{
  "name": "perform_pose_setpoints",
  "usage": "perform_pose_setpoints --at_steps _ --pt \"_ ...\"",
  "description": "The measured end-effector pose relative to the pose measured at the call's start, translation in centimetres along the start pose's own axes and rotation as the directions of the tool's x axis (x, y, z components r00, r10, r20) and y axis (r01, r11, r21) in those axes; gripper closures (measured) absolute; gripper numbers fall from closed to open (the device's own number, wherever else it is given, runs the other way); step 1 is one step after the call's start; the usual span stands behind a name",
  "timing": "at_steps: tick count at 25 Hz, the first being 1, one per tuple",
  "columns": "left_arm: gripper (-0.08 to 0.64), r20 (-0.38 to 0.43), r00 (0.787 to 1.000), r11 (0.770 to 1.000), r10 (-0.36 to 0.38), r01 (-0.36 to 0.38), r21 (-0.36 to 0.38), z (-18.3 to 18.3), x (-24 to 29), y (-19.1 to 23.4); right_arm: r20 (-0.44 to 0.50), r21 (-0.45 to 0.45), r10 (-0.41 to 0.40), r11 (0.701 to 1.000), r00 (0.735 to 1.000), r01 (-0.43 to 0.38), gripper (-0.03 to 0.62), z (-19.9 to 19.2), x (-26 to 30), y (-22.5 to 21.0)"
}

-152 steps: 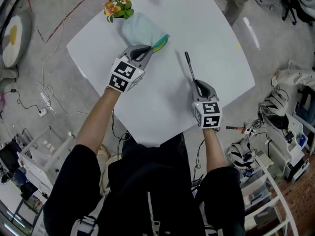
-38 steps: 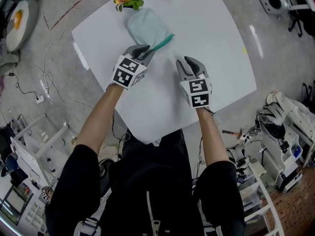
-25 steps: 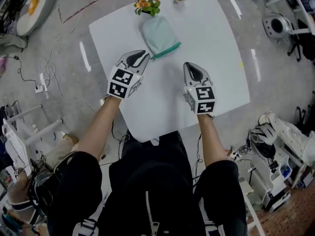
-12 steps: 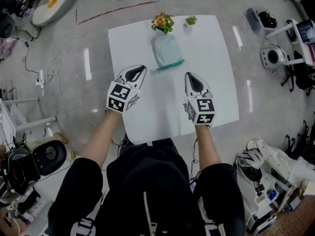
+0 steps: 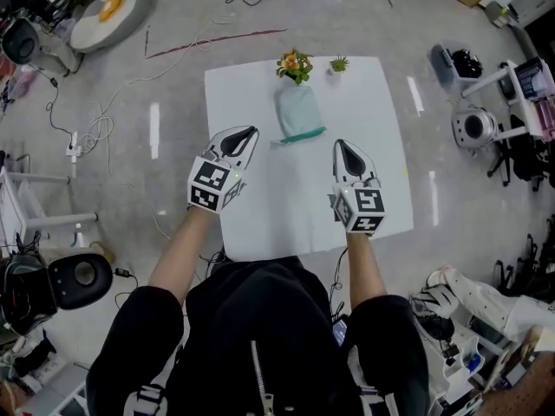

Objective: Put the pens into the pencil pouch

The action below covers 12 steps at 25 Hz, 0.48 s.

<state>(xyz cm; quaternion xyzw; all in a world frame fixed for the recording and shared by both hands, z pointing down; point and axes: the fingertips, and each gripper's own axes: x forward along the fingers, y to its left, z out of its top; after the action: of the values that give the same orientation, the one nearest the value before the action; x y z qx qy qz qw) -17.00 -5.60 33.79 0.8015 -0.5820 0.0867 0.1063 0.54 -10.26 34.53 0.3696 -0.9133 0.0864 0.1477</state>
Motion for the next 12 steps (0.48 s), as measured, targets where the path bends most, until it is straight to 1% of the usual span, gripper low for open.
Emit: perform_pose_setpoints --at_steps 3,12 --pt "0.525 -0.002 1.0 1.0 -0.004 0.004 0.001 -0.2 -0.3 -0.2 0.012 0.003 -0.003 1.0 1.0 0.003 0.584 -0.2 0.0 0.1" --pt "0.525 -0.017 1.0 1.0 0.0 -0.001 -0.021 -1.4 -0.4 0.6 -0.02 -0.004 0.023 1.0 1.0 -0.023 0.584 -1.5 1.0 0.9"
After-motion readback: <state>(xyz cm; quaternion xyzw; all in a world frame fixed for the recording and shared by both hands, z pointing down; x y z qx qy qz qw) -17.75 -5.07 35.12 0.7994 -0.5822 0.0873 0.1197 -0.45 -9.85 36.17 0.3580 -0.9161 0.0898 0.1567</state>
